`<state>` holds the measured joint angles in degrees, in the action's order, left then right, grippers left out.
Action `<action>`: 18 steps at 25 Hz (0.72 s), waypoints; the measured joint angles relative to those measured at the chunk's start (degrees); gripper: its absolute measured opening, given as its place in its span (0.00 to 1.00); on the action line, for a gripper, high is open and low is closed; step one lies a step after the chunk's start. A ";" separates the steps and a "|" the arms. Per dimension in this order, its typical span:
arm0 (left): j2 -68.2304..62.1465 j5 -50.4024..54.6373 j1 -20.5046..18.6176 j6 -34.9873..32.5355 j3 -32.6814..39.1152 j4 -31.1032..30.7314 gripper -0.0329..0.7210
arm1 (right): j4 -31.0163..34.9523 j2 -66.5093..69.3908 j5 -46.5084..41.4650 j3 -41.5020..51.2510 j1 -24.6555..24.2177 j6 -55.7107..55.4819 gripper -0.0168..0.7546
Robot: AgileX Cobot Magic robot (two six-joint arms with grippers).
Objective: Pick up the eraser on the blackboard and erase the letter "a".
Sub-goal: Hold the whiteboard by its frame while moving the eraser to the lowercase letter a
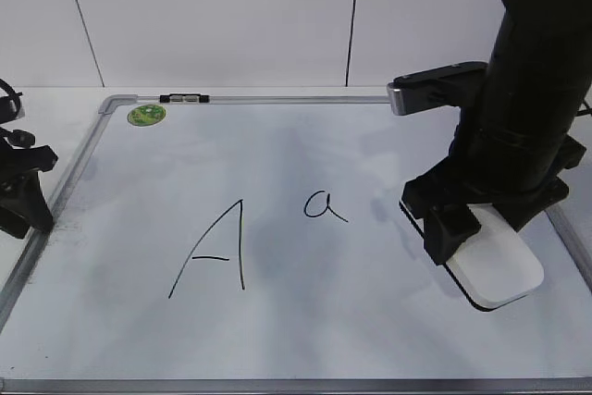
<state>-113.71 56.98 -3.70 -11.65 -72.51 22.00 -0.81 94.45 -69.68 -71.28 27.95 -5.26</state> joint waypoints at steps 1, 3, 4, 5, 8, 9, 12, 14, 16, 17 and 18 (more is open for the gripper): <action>0.00 0.00 0.00 0.00 0.00 0.00 0.35 | 0.00 0.00 0.00 0.00 0.00 0.00 0.71; 0.00 0.00 0.00 0.00 0.00 0.00 0.35 | -0.10 0.07 0.00 0.00 0.00 0.00 0.71; 0.00 0.00 0.00 -0.10 0.00 0.00 0.35 | -0.10 0.07 0.00 0.00 0.00 0.00 0.71; 0.00 -0.11 0.00 -0.09 0.00 0.00 0.35 | -0.10 0.07 0.00 0.00 0.00 0.00 0.71; 0.00 -0.11 0.00 -0.09 0.00 0.00 0.35 | -0.10 0.07 0.00 0.00 0.00 0.00 0.71; -0.11 -0.11 0.00 -0.09 0.00 0.09 0.35 | -0.10 0.07 0.00 0.00 0.00 0.00 0.71; -0.33 -0.11 0.00 -0.09 0.00 0.09 0.35 | -0.12 0.07 0.00 0.00 0.00 0.00 0.71; -0.36 -0.11 0.00 -0.09 -0.14 0.22 0.33 | -0.12 0.07 0.00 0.00 0.00 0.00 0.71; -0.36 -0.11 0.00 -0.09 -0.14 0.31 0.30 | -0.12 0.07 0.00 0.00 0.00 0.00 0.71; -0.36 -0.11 0.00 -0.09 -0.14 0.33 0.29 | -0.12 0.07 0.00 0.00 0.00 0.00 0.71; -0.36 -0.11 0.00 -0.09 -0.14 0.43 0.29 | -0.12 0.07 0.00 0.00 0.00 0.00 0.71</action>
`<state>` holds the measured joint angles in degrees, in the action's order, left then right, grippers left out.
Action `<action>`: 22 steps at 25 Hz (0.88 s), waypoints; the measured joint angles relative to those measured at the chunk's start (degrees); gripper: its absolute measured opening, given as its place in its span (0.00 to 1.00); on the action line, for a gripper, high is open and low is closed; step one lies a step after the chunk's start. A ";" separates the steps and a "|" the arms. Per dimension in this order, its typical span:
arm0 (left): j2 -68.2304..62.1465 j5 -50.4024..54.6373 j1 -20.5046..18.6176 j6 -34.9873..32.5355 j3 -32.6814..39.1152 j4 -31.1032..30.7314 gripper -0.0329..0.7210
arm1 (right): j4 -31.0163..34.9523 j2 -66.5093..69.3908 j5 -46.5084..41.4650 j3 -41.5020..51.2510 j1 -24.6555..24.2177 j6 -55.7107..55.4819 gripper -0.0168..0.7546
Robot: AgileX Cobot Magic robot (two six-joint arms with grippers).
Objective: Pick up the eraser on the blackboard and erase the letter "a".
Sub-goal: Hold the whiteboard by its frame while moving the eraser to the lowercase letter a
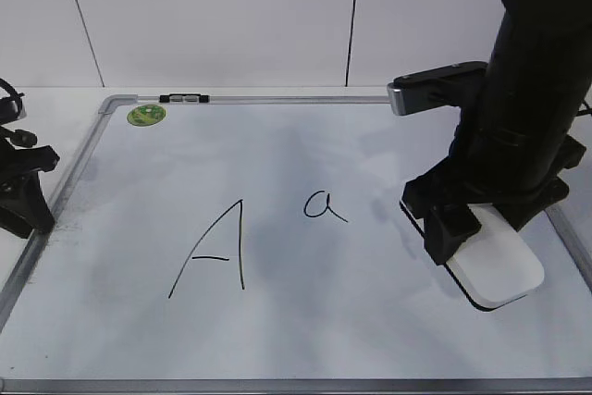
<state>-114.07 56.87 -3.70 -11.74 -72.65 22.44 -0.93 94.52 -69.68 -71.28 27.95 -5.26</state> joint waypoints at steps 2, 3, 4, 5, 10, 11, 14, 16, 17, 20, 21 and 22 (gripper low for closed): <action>0.00 0.00 0.00 0.00 0.00 0.00 0.28 | 0.00 0.00 0.00 0.00 0.00 0.00 0.71; 0.00 0.00 0.00 -0.02 0.00 0.00 0.28 | 0.00 0.00 0.00 0.00 0.00 0.00 0.71; 0.00 0.00 0.00 -0.02 0.00 0.00 0.28 | 0.00 0.00 0.00 0.00 0.00 0.00 0.71; 0.00 0.00 0.00 -0.02 0.00 0.00 0.28 | 0.00 0.00 0.00 0.00 0.00 0.00 0.71; 0.00 0.00 0.00 -0.02 0.00 0.22 0.28 | 0.00 0.00 0.00 0.00 0.00 0.00 0.71; 0.00 0.00 0.00 -0.02 0.00 0.22 0.28 | 0.00 0.00 0.00 0.00 0.00 0.00 0.71; 0.00 0.00 0.00 -0.02 0.00 0.22 0.28 | 0.00 0.00 0.00 0.00 0.00 0.00 0.71; 0.00 0.00 0.00 -0.02 0.00 0.22 0.28 | 0.00 0.00 0.00 0.00 0.00 0.00 0.71; 0.00 0.00 0.00 -0.02 0.00 0.25 0.27 | 0.00 0.00 0.00 0.00 0.00 0.00 0.71; 0.00 0.00 0.00 -0.02 0.00 0.74 0.20 | 0.00 0.00 0.00 0.00 0.00 0.00 0.71; 0.00 0.00 0.00 -0.02 0.00 0.74 0.16 | 0.00 0.00 0.00 0.00 0.00 0.00 0.71; 0.00 0.00 0.00 -0.02 0.00 0.85 0.13 | 0.00 0.00 0.00 0.00 0.00 0.00 0.71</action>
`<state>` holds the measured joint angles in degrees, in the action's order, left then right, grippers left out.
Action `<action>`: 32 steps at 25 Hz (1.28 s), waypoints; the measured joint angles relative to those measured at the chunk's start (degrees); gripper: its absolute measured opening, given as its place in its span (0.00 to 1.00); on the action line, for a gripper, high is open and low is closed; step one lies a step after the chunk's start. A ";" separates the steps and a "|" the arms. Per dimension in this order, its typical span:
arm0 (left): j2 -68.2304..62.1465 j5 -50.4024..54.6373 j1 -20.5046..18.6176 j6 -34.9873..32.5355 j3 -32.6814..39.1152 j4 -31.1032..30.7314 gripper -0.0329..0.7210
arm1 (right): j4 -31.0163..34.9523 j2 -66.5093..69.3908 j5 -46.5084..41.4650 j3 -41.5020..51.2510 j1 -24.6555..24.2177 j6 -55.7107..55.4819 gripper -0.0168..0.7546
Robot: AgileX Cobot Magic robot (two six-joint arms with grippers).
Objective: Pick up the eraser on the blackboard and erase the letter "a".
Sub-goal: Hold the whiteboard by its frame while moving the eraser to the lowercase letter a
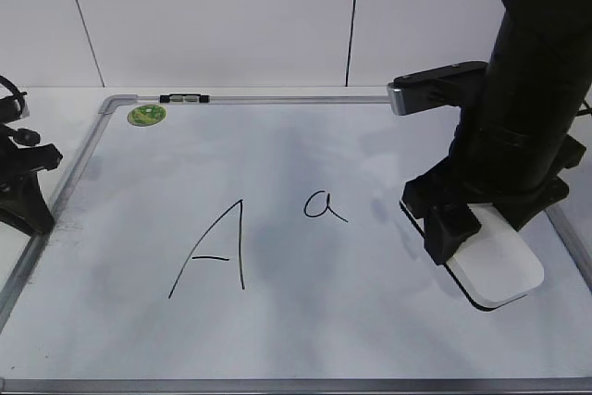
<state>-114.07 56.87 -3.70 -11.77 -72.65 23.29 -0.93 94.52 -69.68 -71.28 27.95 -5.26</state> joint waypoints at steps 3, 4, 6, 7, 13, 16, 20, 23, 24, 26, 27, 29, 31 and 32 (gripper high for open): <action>0.00 0.00 0.00 -0.43 -0.12 0.00 0.09 | -0.10 0.00 0.00 0.00 0.00 0.00 0.71; 0.00 0.00 0.00 -0.56 -0.12 0.00 0.09 | -0.21 0.00 0.00 0.00 0.00 0.00 0.71; 0.00 0.00 0.00 -0.56 -0.12 0.00 0.09 | -0.32 0.00 0.00 0.00 0.00 0.00 0.71; 0.00 0.00 0.00 -0.58 -0.12 0.00 0.09 | -0.32 0.00 0.00 0.00 0.00 0.00 0.71; 0.00 0.10 0.00 -0.68 -0.12 0.00 0.09 | -1.98 0.00 0.27 0.00 0.00 0.00 0.71; 0.00 0.10 0.00 -0.68 -0.12 0.00 0.09 | -2.59 1.51 0.55 -0.59 0.00 0.00 0.71; 0.00 0.10 0.00 -0.68 -0.12 0.00 0.09 | -2.48 6.93 0.33 -4.58 0.00 0.12 0.71; 0.00 0.10 0.00 -0.68 -0.12 0.00 0.09 | -2.39 11.28 0.24 -9.35 0.00 0.12 0.71; 0.00 0.10 0.00 -0.68 -0.12 0.00 0.09 | -2.39 12.48 0.24 -10.94 0.00 0.22 0.71; 0.00 0.10 0.00 -0.68 -0.12 0.00 0.09 | -2.25 15.27 0.09 -15.01 0.00 0.31 0.71; 0.00 0.10 0.00 -0.68 -0.12 0.00 0.09 | -2.25 16.60 0.09 -17.07 0.00 0.31 0.71; 0.00 0.10 0.00 -0.68 -0.12 0.00 0.09 | -2.25 18.88 0.09 -20.59 0.00 0.45 0.71; 0.00 0.10 0.00 -0.68 -0.12 0.00 0.09 | -2.23 20.79 0.09 -23.52 0.00 0.57 0.71; 0.00 0.20 0.00 -0.68 -0.12 0.00 0.09 | -2.12 21.70 0.09 -24.66 0.00 0.79 0.71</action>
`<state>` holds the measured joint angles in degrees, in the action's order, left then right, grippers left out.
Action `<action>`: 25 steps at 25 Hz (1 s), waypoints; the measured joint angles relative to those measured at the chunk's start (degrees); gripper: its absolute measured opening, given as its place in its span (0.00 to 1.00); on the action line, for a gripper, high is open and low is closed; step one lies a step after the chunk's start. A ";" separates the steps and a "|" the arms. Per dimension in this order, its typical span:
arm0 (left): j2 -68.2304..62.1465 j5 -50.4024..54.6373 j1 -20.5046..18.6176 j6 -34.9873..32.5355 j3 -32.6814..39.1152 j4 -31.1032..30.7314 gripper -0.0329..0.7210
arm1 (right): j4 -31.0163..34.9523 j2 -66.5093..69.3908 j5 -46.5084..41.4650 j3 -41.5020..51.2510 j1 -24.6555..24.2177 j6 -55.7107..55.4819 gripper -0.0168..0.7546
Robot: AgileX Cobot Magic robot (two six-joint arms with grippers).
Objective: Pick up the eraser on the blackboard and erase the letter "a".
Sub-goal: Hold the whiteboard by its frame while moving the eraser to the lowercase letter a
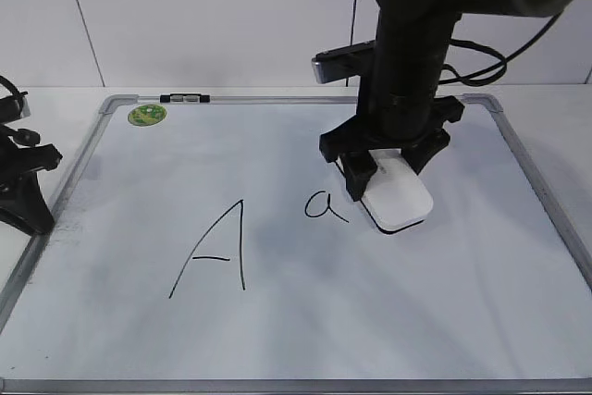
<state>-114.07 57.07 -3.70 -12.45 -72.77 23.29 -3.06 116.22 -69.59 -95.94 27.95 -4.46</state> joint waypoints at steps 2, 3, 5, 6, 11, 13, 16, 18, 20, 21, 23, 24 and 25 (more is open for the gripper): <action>0.00 0.00 0.00 0.00 0.00 0.00 0.09 | 0.22 1.67 -0.11 -1.48 0.00 0.36 0.71; 0.00 0.00 0.00 0.00 0.00 0.00 0.09 | 0.30 2.37 -0.11 -1.95 0.00 0.35 0.71; 0.00 0.00 0.00 0.00 0.00 0.00 0.09 | 0.34 3.89 -0.11 -2.82 0.00 0.64 0.71; 0.00 0.00 0.00 0.00 0.00 0.00 0.09 | 0.47 4.39 -0.11 -2.93 0.00 0.85 0.71; 0.00 0.00 0.00 0.00 0.00 0.00 0.09 | 1.19 7.05 -0.21 -4.20 0.00 1.56 0.71; 0.00 0.00 0.00 0.00 0.00 0.00 0.09 | 1.63 7.71 -0.21 -4.68 0.00 1.93 0.71; 0.00 0.00 0.00 0.00 0.00 0.00 0.09 | 2.06 8.85 -0.21 -5.30 0.00 2.14 0.71; 0.00 0.00 0.00 0.00 0.00 0.00 0.09 | 2.06 9.32 -0.21 -5.49 0.00 2.37 0.71; 0.00 0.00 0.00 0.00 0.00 0.00 0.09 | 2.18 9.42 -0.32 -5.63 0.00 2.63 0.71; 0.00 0.11 0.00 0.00 0.00 0.00 0.09 | 2.28 9.42 -0.32 -5.63 0.00 2.63 0.71; 0.00 0.11 0.00 0.00 0.00 0.00 0.09 | 2.28 9.60 -0.43 -5.88 0.00 2.75 0.71; 0.00 0.11 0.00 0.00 0.00 0.00 0.09 | 2.54 9.69 -0.55 -5.92 -0.11 2.75 0.71; 0.00 0.11 0.00 0.00 0.00 0.00 0.09 | 2.66 9.69 -0.66 -6.06 -0.11 3.05 0.71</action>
<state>-114.07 57.18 -3.70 -12.45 -72.77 23.29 -0.40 125.91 -70.25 -102.00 27.84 -1.41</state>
